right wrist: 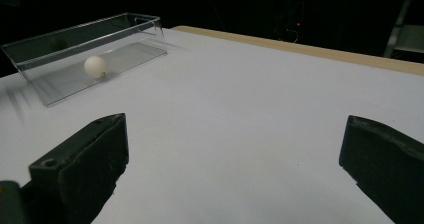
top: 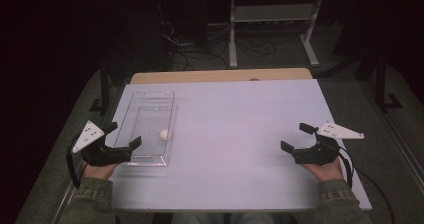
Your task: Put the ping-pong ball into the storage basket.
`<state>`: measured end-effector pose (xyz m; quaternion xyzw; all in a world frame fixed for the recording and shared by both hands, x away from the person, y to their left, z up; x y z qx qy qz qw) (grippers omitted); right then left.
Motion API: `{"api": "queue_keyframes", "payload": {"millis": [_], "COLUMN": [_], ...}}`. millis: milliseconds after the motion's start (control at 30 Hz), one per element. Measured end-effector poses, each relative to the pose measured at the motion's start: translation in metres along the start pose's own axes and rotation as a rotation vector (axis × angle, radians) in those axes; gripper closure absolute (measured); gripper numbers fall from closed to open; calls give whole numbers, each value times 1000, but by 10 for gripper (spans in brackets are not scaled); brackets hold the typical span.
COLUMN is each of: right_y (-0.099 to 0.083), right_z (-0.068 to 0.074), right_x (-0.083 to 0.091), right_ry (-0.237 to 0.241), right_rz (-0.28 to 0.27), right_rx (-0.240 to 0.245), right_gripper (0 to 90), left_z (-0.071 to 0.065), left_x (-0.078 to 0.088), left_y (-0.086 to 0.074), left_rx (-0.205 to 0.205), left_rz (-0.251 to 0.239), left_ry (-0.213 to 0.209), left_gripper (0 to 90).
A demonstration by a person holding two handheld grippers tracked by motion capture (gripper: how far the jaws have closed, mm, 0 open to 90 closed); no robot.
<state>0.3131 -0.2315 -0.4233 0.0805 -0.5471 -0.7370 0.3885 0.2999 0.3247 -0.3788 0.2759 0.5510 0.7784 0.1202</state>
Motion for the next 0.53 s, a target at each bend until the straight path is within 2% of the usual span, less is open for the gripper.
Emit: {"api": "queue_keyframes", "payload": {"millis": [133,267,400,533], "right_y": [0,-1,-2,-3], "right_z": [0,0,0,2], "right_x": [0,-1,-1,-2], "right_ry": [1,-2,-5,-7], "right_rz": [2,7,13,22], "right_rx": [-1,1,7,14], "right_gripper": [0,0,0,0], "left_z": [1,1,0,-3], "left_x": [2,4,4,3], "left_y": [-6,-13,-20,-22], "left_rx": [13,16,28,17], "left_rz": [-19,-17,-2,6], "left_ry": [28,41,39,36], "left_gripper": [0,0,0,0]}}
Point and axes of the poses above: each handheld gripper's, and its own axes: x roughly backward along the jaws, y roughly out of its top, z roughly to its left, the point moved 3 cm from there along -x, roughly forward along the jaws, and after that the axes turned 15 degrees about -x, right-handed, at the moved point
